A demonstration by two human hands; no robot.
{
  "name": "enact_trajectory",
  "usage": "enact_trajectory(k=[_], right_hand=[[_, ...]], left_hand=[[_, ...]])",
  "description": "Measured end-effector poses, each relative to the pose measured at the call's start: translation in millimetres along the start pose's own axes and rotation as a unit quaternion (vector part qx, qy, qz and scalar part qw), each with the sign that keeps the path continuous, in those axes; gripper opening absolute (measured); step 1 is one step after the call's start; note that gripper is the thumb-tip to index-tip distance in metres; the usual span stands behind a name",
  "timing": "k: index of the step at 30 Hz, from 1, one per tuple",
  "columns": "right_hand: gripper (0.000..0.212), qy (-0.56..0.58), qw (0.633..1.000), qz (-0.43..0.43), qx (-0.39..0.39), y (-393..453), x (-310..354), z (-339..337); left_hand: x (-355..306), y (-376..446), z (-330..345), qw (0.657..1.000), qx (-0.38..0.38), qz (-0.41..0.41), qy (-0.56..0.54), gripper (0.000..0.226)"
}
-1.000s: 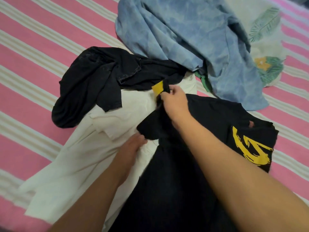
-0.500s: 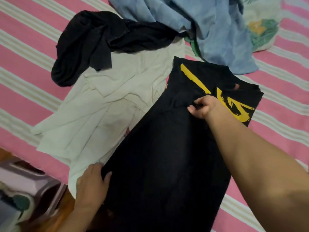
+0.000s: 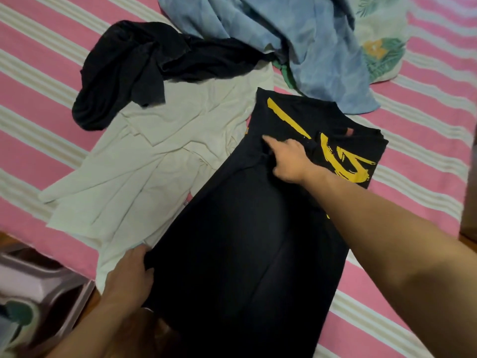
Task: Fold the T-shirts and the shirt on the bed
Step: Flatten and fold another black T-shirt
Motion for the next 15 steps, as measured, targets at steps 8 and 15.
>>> enact_trajectory(k=[8, 15], right_hand=[[0.024, 0.002, 0.993, 0.050, -0.103, -107.8, 2.4, 49.1], [0.039, 0.694, 0.529, 0.487, -0.023, -101.3, -22.5, 97.6]], left_hand=[[-0.5, 2.1, 2.5, 1.000, 0.024, -0.011, 0.007, 0.037], [11.9, -29.9, -5.2, 0.996, -0.067, 0.032, -0.039, 0.031]])
Point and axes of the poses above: each hand's wrist, its own y-axis towards the middle knuckle, its own z-axis out of the palm, x = y × z, the point moved 10 cm from there along y, towards the middle knuckle, and after that the axes turned 8 degrees about -y, right-handed, at the moved point
